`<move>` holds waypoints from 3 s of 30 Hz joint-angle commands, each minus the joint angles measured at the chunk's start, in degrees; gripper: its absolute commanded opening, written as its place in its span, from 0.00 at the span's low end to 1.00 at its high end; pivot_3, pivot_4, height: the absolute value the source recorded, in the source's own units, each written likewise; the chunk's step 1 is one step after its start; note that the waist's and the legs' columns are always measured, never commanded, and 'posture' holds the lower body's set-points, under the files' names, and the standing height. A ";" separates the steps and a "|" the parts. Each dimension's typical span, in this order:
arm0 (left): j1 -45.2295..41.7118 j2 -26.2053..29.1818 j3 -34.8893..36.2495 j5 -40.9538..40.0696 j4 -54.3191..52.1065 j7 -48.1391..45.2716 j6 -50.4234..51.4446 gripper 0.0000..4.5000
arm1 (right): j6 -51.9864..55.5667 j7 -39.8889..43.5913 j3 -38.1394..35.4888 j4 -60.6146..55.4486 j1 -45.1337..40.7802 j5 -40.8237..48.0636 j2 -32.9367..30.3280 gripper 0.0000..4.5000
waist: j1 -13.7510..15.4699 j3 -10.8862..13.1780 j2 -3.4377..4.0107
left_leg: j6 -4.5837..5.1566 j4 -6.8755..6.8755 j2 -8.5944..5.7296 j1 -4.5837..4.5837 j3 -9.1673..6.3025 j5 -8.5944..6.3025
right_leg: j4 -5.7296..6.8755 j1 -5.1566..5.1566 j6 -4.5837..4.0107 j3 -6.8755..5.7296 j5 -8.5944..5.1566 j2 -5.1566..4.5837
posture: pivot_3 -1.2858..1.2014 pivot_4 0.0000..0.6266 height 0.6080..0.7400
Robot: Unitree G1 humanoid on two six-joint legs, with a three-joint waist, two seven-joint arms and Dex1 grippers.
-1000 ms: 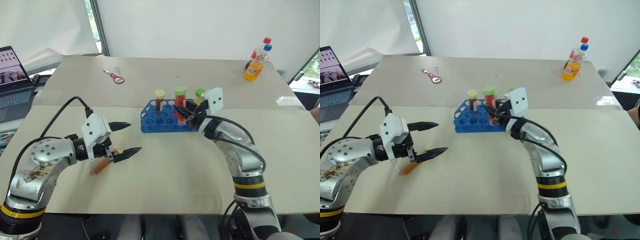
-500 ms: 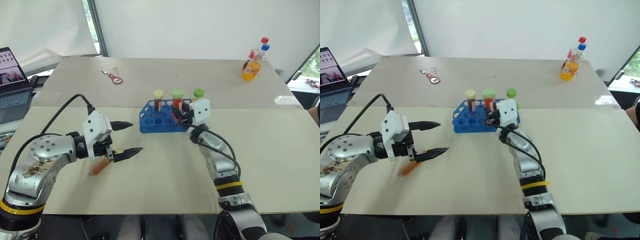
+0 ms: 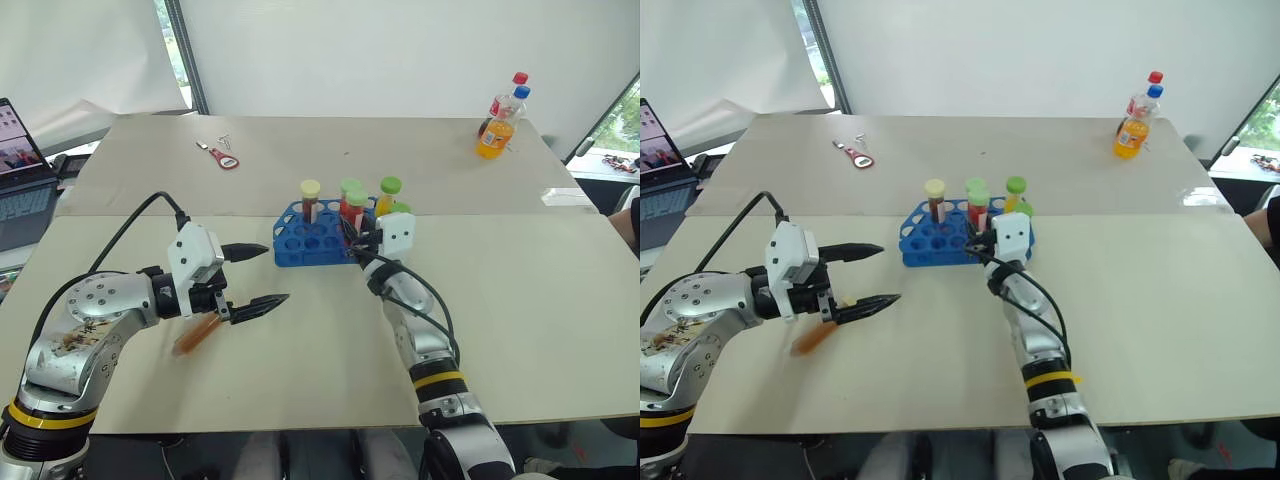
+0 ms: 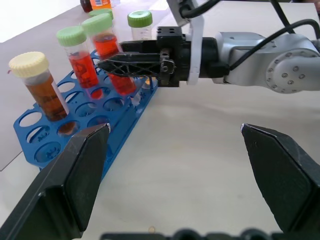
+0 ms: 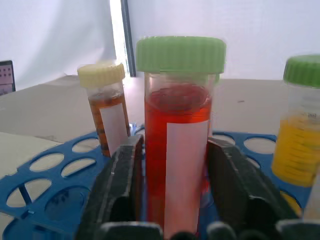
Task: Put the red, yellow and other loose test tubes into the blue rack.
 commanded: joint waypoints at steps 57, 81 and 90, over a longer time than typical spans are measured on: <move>-28.87 -3.59 -14.70 11.55 23.70 -4.75 -0.15 0.19 | 61.03 33.32 -15.27 -60.64 10.26 49.08 -61.03 0.84 | 3.29 0.14 -0.30 | 0.10 0.47 -0.05 -0.36 0.34 -0.04 | -0.13 0.01 0.02 -0.11 -0.08 0.02 | 0.52 0.24 0.95; -39.23 -36.20 -10.44 21.14 68.83 8.47 -40.87 0.19 | 64.65 9.61 -22.15 -68.67 15.77 54.08 -57.45 0.84 | 3.15 0.13 -0.33 | 0.29 0.93 -0.14 -0.74 0.09 -0.15 | -0.25 0.01 0.30 -0.06 0.09 0.00 | 0.52 0.24 0.95; -36.95 -38.07 -10.63 21.62 67.95 8.25 -40.75 0.19 | 64.48 7.82 -22.24 -68.78 17.84 53.95 -58.50 0.84 | 3.11 0.13 -0.32 | 0.30 0.94 -0.14 -0.74 0.07 -0.15 | -0.25 0.01 0.32 -0.05 0.11 0.01 | 0.52 0.24 0.95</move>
